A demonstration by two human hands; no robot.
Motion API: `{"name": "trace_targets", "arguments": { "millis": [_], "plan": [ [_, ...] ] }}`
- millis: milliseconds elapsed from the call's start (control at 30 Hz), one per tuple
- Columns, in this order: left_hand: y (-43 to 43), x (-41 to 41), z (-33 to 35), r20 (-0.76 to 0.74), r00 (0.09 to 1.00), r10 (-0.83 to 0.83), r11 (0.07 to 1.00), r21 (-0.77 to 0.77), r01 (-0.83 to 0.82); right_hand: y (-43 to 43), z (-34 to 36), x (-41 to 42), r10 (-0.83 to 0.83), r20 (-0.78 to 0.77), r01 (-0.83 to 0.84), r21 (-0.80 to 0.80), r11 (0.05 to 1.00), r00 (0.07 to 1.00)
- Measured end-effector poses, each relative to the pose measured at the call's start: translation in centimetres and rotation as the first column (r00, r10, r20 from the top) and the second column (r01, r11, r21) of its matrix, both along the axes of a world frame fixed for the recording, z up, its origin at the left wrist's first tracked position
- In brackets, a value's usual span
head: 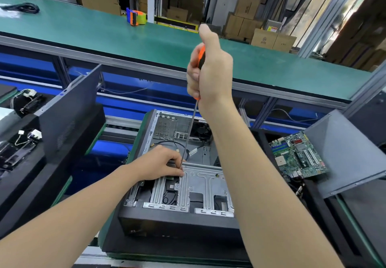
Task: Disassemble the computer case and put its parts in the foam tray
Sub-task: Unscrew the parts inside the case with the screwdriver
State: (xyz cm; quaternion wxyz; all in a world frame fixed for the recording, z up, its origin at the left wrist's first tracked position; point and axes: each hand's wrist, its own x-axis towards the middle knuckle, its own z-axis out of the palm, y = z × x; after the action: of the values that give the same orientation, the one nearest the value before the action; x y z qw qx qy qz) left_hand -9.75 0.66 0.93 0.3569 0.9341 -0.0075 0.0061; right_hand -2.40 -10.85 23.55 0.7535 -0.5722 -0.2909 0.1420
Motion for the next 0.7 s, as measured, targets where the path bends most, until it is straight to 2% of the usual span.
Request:
{"name": "trace_targets", "arguments": {
  "millis": [33,100,233,333,400,467,533,567,633,667,700],
  "plan": [
    [0.1,0.0,0.1,0.001,1.000,-0.007,1.000,-0.008,0.007,-0.3,0.1,0.5,0.145,-0.002,-0.145,-0.014,0.989,0.989],
    [0.2,-0.1,0.1,0.007,1.000,-0.017,0.999,-0.027,0.017,-0.8,0.2,1.7,0.415,-0.008,-0.415,-0.027,0.909,0.910],
    [0.2,-0.1,0.1,0.025,1.000,-0.017,0.999,-0.037,0.018,-0.8,0.4,4.0,0.789,-0.050,-0.789,0.025,0.615,0.613],
    [0.2,0.0,0.0,0.025,1.000,-0.013,1.000,-0.022,0.013,-0.4,0.0,5.0,0.913,-0.108,-0.906,0.120,0.406,0.394],
    [0.1,0.0,-0.1,0.037,0.999,-0.003,1.000,-0.003,0.003,-0.2,-0.4,5.3,0.935,-0.126,-0.923,0.165,0.348,0.330],
    [0.1,0.0,-0.1,0.034,0.999,-0.002,1.000,-0.023,0.003,-0.2,-0.7,5.5,0.944,-0.127,-0.926,0.194,0.325,0.305],
    [0.0,0.0,-0.2,0.019,1.000,-0.013,0.999,-0.051,0.014,-0.2,-0.4,5.5,0.932,-0.105,-0.912,0.195,0.360,0.346],
    [0.0,0.0,-0.1,0.013,1.000,-0.017,0.998,-0.058,0.017,-0.2,-0.3,5.3,0.904,-0.085,-0.888,0.170,0.427,0.419],
    [0.0,0.0,-0.1,-0.001,1.000,-0.019,0.997,-0.069,0.019,-0.5,0.0,4.3,0.724,-0.049,-0.722,0.048,0.690,0.688],
    [0.0,0.0,-0.1,-0.008,1.000,-0.016,0.997,-0.069,0.015,-0.5,0.2,3.6,0.547,-0.047,-0.549,-0.035,0.835,0.836],
    [0.0,0.1,-0.1,-0.014,1.000,-0.012,0.998,-0.067,0.011,-0.4,0.2,2.7,0.330,-0.056,-0.334,-0.096,0.937,0.942]
  ]
}}
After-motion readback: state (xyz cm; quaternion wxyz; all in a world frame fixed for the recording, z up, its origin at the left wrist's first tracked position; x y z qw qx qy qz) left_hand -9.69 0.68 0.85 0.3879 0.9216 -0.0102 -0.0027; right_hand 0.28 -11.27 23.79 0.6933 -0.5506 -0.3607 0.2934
